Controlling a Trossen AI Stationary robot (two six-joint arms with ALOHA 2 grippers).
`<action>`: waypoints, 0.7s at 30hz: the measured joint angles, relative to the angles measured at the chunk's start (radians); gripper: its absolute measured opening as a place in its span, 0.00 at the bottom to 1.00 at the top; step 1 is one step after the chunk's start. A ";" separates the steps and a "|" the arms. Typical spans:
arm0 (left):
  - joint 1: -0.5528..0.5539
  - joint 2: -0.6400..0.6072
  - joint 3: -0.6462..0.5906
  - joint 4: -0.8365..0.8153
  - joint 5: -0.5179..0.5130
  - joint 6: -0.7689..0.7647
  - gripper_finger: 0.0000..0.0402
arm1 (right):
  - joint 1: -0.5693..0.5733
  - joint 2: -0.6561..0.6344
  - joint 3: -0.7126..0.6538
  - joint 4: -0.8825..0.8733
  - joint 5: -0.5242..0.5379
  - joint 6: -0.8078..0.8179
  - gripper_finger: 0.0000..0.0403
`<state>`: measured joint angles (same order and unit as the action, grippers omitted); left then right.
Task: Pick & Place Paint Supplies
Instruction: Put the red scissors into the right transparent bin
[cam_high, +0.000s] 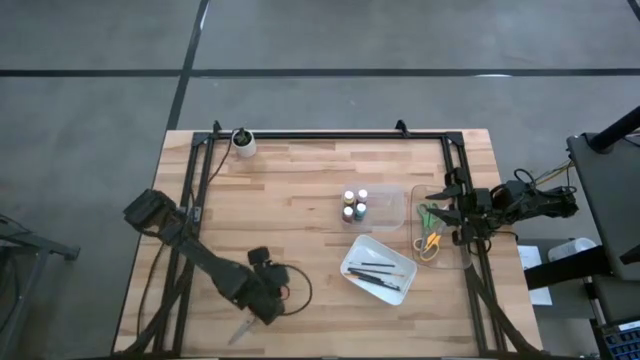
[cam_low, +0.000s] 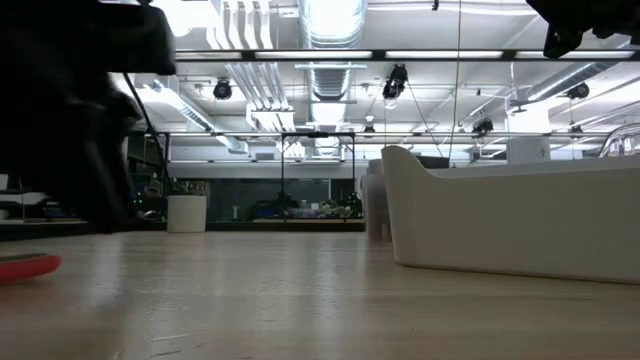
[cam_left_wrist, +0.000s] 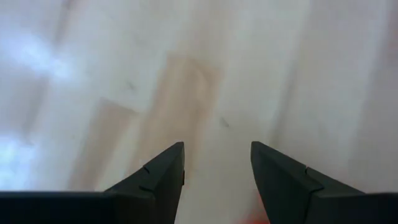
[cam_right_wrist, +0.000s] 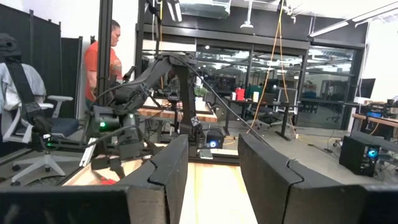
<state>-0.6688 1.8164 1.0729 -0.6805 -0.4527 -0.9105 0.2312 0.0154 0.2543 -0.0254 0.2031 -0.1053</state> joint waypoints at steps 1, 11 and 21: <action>0.016 -0.001 0.000 0.003 -0.016 0.010 0.46 | 0.000 0.000 0.000 0.000 0.000 -0.001 0.34; 0.152 -0.064 0.076 -0.054 0.282 -0.092 0.46 | 0.000 0.000 0.000 0.000 0.000 -0.001 0.34; 0.054 -0.116 0.079 -0.158 0.404 -0.468 0.46 | 0.000 0.000 0.000 -0.001 0.000 -0.002 0.34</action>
<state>-0.6147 1.7007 1.1515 -0.8384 -0.0491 -1.3781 0.2311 0.0153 0.2543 -0.0265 0.2034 -0.1070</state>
